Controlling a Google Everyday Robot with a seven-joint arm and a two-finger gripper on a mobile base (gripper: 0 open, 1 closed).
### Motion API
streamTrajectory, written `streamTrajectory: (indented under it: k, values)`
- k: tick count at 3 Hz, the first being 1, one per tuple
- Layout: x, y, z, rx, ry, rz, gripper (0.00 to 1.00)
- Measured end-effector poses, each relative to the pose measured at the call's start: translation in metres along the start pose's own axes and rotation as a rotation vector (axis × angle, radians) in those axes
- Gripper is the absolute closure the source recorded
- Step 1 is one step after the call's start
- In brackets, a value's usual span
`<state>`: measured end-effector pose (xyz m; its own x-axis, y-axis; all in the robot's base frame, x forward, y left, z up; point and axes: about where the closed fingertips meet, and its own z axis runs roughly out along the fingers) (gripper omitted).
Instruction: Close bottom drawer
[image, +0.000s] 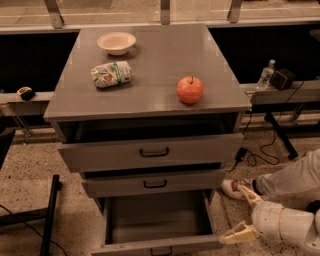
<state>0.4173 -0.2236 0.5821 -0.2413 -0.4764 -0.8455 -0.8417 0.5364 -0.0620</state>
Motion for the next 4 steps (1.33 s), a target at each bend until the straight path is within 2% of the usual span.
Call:
streamTrajectory:
  k: [1, 2, 3, 4]
  values:
    - [0.0, 0.0, 0.0, -0.001, 0.0, 0.0, 0.0]
    - [0.036, 0.004, 0.044, 0.022, 0.051, -0.091, 0.0]
    - [0.083, 0.012, 0.093, 0.015, 0.164, -0.162, 0.0]
    - [0.142, -0.008, 0.109, 0.064, 0.212, -0.153, 0.0]
